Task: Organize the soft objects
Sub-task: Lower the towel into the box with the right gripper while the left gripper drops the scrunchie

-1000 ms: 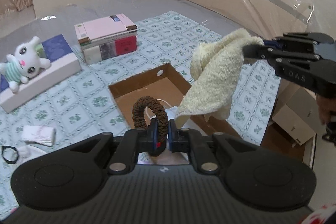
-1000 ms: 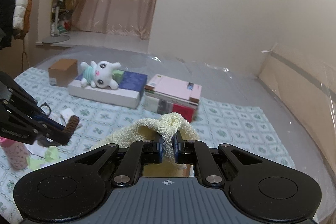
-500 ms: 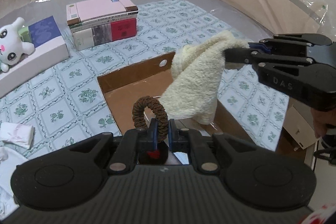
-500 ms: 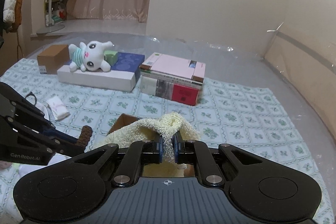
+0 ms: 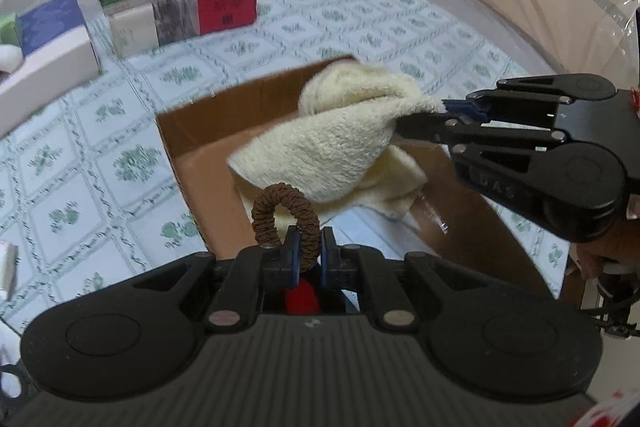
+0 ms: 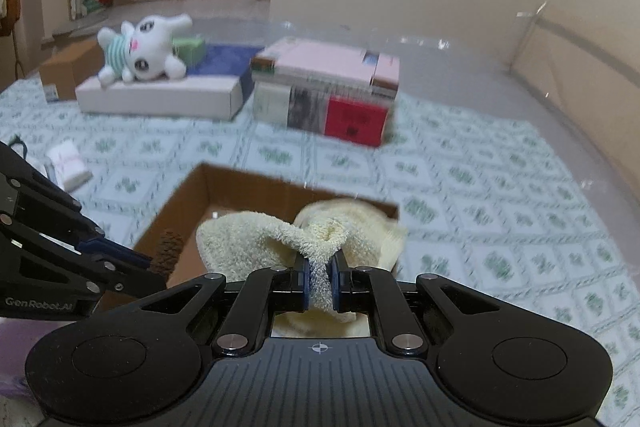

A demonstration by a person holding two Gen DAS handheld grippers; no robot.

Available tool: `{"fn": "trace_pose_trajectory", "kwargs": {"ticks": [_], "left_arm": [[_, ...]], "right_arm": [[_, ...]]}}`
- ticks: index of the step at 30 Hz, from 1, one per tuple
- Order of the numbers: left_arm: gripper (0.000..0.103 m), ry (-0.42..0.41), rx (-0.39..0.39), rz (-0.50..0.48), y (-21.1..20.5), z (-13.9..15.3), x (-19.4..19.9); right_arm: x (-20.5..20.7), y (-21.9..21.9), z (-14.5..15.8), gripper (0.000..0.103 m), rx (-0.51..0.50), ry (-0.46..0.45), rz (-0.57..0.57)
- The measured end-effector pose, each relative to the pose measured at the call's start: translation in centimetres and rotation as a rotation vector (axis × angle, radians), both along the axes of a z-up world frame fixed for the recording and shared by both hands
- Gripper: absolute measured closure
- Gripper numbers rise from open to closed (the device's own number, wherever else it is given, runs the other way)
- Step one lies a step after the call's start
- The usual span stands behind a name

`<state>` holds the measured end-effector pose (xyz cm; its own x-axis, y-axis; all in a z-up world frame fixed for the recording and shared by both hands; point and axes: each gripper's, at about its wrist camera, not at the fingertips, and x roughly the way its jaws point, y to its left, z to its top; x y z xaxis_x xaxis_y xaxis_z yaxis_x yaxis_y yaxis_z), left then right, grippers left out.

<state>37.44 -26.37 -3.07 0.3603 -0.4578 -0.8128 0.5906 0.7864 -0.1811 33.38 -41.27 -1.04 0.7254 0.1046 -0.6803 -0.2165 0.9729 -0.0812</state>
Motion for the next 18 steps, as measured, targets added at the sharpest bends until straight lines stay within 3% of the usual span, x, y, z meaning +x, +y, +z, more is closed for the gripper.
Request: {"fn": "trace_pose_trajectory", "kwargs": {"ticks": [8,12,18], "left_arm": [[0.092,-0.003,0.054,-0.028,-1.1,-2.1,0.0],[0.063,-0.021,0.063,-0.018,-0.8,-1.7,-0.3],[0.062,-0.045,0.038,0.015,0.5,0.2,-1.1]], "right_arm": [[0.2,-0.6,-3.4,0.093,0.012,0.104,0.01],[-0.5,-0.9,-4.3,0.093,0.04,0.145,0.021],[-2.1,-1.0,-4.1,0.093,0.055,0.145,0.031]]}}
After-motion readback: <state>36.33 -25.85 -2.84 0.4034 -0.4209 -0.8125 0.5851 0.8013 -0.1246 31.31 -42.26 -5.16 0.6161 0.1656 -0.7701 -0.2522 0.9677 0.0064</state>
